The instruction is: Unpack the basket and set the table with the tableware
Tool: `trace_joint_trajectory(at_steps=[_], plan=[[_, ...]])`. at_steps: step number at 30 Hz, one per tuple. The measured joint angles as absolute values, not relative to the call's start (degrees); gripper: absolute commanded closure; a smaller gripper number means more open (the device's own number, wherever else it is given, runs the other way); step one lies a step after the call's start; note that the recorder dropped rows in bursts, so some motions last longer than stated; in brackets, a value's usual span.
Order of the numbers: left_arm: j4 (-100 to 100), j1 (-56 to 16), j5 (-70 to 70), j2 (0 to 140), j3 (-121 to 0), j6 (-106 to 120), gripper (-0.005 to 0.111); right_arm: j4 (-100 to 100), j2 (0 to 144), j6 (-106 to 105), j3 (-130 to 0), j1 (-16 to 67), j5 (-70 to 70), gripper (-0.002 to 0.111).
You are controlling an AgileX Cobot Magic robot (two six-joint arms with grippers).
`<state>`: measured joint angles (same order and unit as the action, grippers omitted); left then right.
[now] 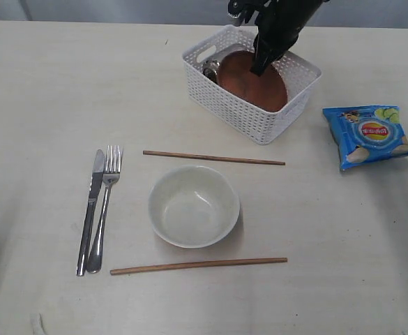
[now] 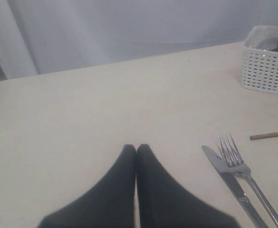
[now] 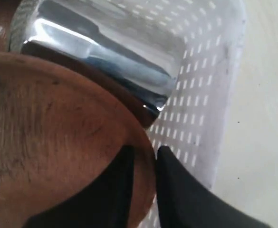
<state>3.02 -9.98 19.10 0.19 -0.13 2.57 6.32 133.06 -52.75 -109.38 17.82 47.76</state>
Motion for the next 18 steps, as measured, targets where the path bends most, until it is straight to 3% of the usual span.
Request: trace_joint_trajectory(at_steps=[18], plan=[[3.02,-9.98,19.1,0.19,-0.13,2.57,0.107,14.03,134.34,-47.24,-108.73,16.66,52.28,0.092]])
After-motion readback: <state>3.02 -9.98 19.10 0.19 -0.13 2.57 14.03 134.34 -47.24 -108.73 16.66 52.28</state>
